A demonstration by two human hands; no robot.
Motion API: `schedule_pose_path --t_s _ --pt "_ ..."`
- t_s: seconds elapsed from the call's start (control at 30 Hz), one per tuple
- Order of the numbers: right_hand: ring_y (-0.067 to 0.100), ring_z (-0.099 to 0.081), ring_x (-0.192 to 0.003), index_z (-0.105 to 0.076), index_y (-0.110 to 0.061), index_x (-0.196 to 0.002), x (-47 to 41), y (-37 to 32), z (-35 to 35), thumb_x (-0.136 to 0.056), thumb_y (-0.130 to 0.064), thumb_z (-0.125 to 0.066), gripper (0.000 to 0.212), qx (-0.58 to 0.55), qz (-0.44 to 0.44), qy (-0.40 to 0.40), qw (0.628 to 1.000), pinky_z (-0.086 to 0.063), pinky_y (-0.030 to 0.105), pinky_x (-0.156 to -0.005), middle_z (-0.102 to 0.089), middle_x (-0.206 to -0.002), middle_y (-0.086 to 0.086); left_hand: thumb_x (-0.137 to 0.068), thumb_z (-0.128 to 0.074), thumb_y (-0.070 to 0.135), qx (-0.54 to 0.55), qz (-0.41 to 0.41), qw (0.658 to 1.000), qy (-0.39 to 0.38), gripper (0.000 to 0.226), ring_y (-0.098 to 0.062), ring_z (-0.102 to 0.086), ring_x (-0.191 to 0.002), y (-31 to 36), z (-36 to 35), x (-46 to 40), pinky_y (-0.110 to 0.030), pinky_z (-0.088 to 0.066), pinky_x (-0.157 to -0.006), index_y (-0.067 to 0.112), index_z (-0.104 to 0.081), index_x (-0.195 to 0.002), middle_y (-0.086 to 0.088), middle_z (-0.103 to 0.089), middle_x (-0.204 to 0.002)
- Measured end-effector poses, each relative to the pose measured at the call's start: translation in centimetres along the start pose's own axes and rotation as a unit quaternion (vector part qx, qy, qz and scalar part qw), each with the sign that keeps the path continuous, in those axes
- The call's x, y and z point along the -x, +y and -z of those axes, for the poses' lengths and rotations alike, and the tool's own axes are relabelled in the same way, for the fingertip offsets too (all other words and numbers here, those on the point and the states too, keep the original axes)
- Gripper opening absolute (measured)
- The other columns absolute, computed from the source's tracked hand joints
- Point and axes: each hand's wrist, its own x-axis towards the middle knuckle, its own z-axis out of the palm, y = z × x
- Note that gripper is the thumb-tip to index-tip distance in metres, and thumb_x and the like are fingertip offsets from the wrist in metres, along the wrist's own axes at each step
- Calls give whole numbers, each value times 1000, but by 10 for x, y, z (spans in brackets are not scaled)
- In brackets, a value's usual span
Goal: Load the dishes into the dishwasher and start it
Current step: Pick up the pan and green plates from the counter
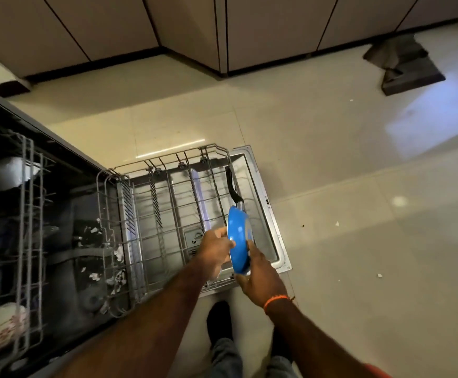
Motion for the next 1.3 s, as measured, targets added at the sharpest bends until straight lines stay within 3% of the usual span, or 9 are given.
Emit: schedule_pose_path --t_s 0.1,0.23,0.37,0.53,0.63,0.77,0.9,1.07,1.3 --pt "16 -60 -115 -22 -29 -152 -24 19 -17 -81 -23 -74 88 -3 -5 -14 1000 -53 37 -98 -54 -137 -3 -83 -53 -9 -47 -19 998 36 36 -34 -72 -95 -24 -11 -33 -57 -60 -82 20 -71 -95 -11 -75 -96" --pt "19 -64 -101 -25 -28 -148 -38 34 -38 -82 -18 -70 80 8 -7 -14 1000 -57 39 -85 -55 -130 -2 -85 -54 -8 -42 -25 998 47 38 -30 -74 -92 -47 -9 -57 -56 -60 -82 12 -70 -112 -10 -76 -97" --pt "21 -61 -106 -21 -26 -151 -44 42 -50 -83 -14 -67 83 30 -20 5 999 -56 42 -89 -51 -134 -1 -89 -54 -8 -6 -17 1000 -1 35 -31 -74 -98 -59 -2 -76 -57 -58 -89 11 -68 -115 -9 -77 -100" --pt "19 -64 -103 -24 -27 -148 -56 52 -57 -83 -16 -69 80 22 -57 -11 998 -57 41 -90 -58 -126 -1 -83 -61 0 -14 3 1000 -14 33 -34 -71 -104 -67 -6 -94 -61 -56 -91 24 -69 -106 -8 -76 -104" --pt "20 -63 -106 -23 -26 -148 -59 54 -59 -82 -17 -70 81 26 -73 -19 997 -56 42 -92 -59 -126 1 -89 -65 -2 -14 18 1000 -22 39 -27 -72 -103 -71 -5 -99 -54 -58 -91 12 -65 -125 -5 -75 -109" --pt "22 -65 -102 -23 -27 -147 -56 51 -57 -77 -23 -70 84 46 -99 -33 993 -58 45 -88 -60 -123 2 -87 -78 17 -44 39 998 -24 51 -24 -73 -97 -72 3 -89 -44 -62 -86 6 -59 -133 -9 -72 -113" --pt "25 -63 -106 -31 -25 -141 -54 40 -44 -72 -18 -74 82 68 -98 -29 992 -57 45 -90 -58 -123 2 -88 -78 33 -113 33 993 2 68 -24 -70 -100 -67 19 -75 -38 -61 -84 8 -47 -145 -12 -64 -127" --pt "31 -59 -113 -31 -18 -145 -45 4 -16 -76 -14 -69 79 126 -69 -29 989 -54 46 -93 -53 -133 9 -84 -70 56 -248 -20 967 49 67 -23 -68 -105 -50 47 -37 -43 -57 -92 19 -54 -138 -5 -67 -127" --pt "35 -48 -131 -24 -12 -152 -19 -62 29 -80 -16 -68 84 187 -12 -53 981 -46 49 -106 -41 -149 12 -94 -64 46 -351 -75 930 74 55 -24 -62 -115 -18 75 62 -36 -52 -98 14 -52 -137 -8 -64 -133"
